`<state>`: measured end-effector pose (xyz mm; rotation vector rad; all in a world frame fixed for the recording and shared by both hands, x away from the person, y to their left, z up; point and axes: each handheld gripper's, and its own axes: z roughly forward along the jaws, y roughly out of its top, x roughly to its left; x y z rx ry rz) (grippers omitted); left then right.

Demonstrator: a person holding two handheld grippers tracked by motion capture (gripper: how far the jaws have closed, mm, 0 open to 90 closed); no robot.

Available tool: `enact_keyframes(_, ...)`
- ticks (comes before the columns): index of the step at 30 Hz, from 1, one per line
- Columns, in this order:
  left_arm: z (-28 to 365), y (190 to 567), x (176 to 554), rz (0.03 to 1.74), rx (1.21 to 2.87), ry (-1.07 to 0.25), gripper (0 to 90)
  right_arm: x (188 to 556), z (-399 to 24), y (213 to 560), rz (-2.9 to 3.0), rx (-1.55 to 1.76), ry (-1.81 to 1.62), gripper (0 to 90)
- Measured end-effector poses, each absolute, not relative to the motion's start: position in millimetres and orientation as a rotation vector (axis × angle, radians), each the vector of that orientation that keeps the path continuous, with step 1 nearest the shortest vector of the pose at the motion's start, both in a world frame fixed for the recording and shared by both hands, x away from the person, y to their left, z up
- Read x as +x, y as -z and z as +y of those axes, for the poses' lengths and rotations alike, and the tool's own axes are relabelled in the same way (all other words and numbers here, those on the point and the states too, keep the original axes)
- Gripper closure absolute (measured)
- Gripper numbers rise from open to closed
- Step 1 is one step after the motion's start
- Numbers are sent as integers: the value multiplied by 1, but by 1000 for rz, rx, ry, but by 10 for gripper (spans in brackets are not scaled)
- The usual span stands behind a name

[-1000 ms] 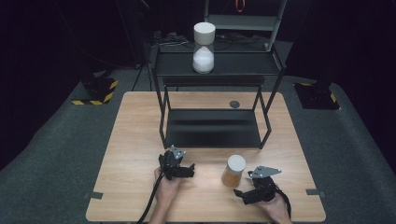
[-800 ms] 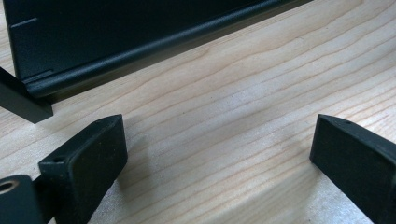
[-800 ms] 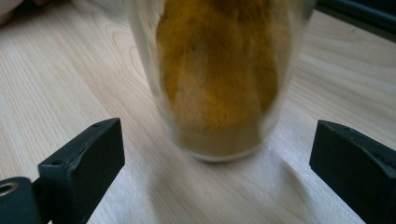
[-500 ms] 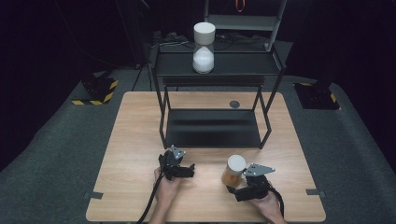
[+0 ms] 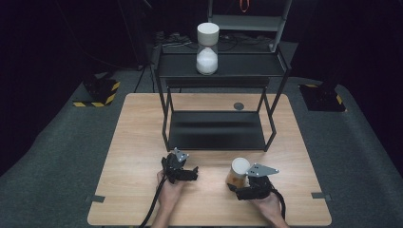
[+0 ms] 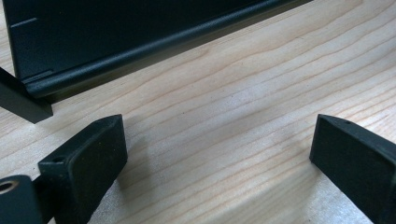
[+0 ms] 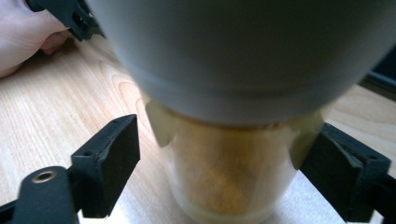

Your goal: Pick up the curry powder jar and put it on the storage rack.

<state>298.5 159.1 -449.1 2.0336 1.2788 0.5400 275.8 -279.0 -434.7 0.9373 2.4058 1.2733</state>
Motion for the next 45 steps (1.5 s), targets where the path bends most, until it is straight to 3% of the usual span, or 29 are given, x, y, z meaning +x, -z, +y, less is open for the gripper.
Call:
enact_keyframes(8,159,449,298,1279,2034,-540,39,273,-278,432,2357,908,-1291,279)
enact_keyframes(45,159,449,299,1279,2034,-540,39,277,-280,429,2344,897,-1298,301)
